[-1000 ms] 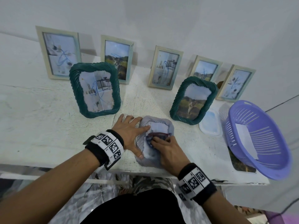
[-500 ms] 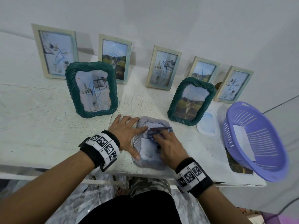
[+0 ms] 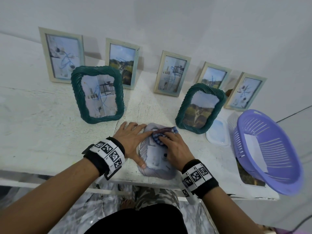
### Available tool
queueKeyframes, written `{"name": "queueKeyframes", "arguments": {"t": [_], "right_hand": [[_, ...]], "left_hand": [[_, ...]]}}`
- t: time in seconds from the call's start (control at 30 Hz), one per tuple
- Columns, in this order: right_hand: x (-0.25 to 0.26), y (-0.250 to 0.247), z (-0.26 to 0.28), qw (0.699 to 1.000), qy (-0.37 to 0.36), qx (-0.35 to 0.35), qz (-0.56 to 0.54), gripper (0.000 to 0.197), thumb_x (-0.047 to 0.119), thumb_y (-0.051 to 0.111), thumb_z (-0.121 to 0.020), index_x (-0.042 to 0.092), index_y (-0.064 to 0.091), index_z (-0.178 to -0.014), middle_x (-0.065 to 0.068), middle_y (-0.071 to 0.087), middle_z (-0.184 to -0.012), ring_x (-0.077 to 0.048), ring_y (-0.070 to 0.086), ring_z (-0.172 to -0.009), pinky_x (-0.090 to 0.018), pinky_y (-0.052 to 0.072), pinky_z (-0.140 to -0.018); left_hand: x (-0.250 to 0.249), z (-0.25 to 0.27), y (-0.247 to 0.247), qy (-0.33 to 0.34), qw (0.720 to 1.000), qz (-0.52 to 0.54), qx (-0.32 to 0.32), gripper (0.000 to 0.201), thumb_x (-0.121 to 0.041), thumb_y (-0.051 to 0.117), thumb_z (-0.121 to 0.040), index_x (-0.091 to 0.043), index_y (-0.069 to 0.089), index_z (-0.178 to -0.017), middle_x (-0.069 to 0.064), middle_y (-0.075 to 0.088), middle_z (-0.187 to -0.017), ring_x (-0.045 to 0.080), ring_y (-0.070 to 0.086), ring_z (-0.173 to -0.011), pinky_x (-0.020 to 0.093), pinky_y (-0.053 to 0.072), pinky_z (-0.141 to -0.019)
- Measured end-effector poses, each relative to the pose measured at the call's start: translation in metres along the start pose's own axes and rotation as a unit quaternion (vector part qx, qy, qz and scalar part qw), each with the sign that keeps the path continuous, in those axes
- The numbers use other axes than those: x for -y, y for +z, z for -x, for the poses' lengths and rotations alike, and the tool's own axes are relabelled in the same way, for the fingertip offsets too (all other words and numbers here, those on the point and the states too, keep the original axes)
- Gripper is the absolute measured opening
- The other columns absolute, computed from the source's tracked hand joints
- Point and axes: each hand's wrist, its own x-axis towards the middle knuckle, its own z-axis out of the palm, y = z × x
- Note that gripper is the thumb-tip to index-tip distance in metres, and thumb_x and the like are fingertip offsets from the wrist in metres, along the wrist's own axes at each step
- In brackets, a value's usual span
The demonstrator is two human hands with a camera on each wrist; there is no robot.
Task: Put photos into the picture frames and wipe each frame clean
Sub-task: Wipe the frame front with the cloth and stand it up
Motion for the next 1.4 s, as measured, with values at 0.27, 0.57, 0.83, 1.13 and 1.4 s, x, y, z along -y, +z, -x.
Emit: {"name": "queueKeyframes", "arguments": {"t": [0.27,0.57,0.83,1.13,1.4], "right_hand": [[0.007,0.003,0.018,0.992,-0.11,0.055,-0.007,0.03,0.017,0.054,-0.082,0.01,0.071,-0.106,-0.011,0.062,-0.114,-0.033,0.057,-0.095,-0.038,0.048,-0.084],[0.013,-0.002,0.016,0.994,-0.112,0.011,-0.002,0.038,0.027,0.044,-0.08,0.009,0.073,-0.099,-0.009,0.066,-0.107,-0.026,0.057,-0.095,-0.032,0.044,-0.085],[0.0,-0.007,-0.004,0.992,-0.093,0.086,0.017,0.044,0.011,0.062,-0.074,0.006,0.066,-0.117,-0.017,0.057,-0.127,-0.041,0.053,-0.109,-0.05,0.047,-0.093],[0.02,-0.004,0.034,0.986,-0.134,0.09,-0.033,0.046,0.025,0.038,-0.08,0.012,0.072,-0.108,-0.009,0.062,-0.117,-0.031,0.053,-0.098,-0.035,0.046,-0.085],[0.006,-0.018,0.034,0.986,-0.11,0.125,-0.005,0.057,0.034,0.028,-0.079,0.015,0.072,-0.109,-0.006,0.06,-0.113,-0.028,0.053,-0.097,-0.038,0.049,-0.08]], "left_hand": [[-0.005,-0.001,-0.008,-0.008,1.0,-0.01,0.015,0.129,-0.087,0.064,-0.048,-0.038,0.004,-0.151,0.003,0.005,-0.161,0.031,0.009,-0.144,0.051,0.002,-0.117],[-0.008,0.001,-0.01,-0.02,1.0,0.003,0.001,0.137,-0.085,0.068,-0.045,-0.032,0.0,-0.151,-0.001,0.01,-0.159,0.029,0.015,-0.142,0.051,0.008,-0.117],[-0.009,0.003,-0.011,-0.006,1.0,-0.007,-0.007,0.136,-0.084,0.068,-0.048,-0.026,0.001,-0.152,0.002,0.015,-0.158,0.028,0.019,-0.14,0.05,0.012,-0.116],[-0.009,0.001,-0.011,-0.018,1.0,-0.002,0.008,0.14,-0.085,0.068,-0.046,-0.028,-0.002,-0.152,0.0,0.009,-0.16,0.029,0.012,-0.143,0.054,0.005,-0.117],[-0.007,0.003,-0.009,-0.007,1.0,-0.01,-0.001,0.137,-0.085,0.066,-0.05,-0.026,-0.002,-0.153,0.002,0.009,-0.16,0.029,0.014,-0.143,0.053,0.007,-0.117]]}}
